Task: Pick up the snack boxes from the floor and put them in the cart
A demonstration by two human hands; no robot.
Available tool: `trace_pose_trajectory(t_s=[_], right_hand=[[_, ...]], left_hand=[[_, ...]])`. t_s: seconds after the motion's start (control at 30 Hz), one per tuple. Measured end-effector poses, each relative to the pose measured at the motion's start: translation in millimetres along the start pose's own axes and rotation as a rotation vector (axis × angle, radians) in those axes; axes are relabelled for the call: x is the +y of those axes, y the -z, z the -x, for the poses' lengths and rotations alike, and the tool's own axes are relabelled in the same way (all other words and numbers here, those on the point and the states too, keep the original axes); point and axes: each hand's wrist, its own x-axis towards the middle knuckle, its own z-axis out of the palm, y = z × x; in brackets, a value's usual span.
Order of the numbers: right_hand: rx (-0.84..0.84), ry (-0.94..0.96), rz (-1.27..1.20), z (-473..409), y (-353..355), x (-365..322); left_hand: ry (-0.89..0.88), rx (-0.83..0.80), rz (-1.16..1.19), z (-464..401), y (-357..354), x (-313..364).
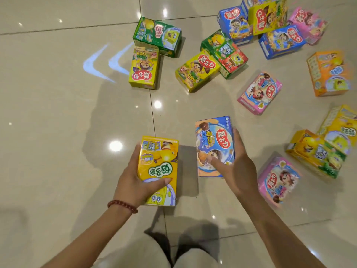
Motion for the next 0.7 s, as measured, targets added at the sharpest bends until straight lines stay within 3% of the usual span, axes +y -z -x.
trace_pose_trajectory(t_s=[0.7], right_hand=[[-0.255,0.336,-0.223,226,178,-445]], left_hand=[[-0.129,0.424,0.349,295,297,359]])
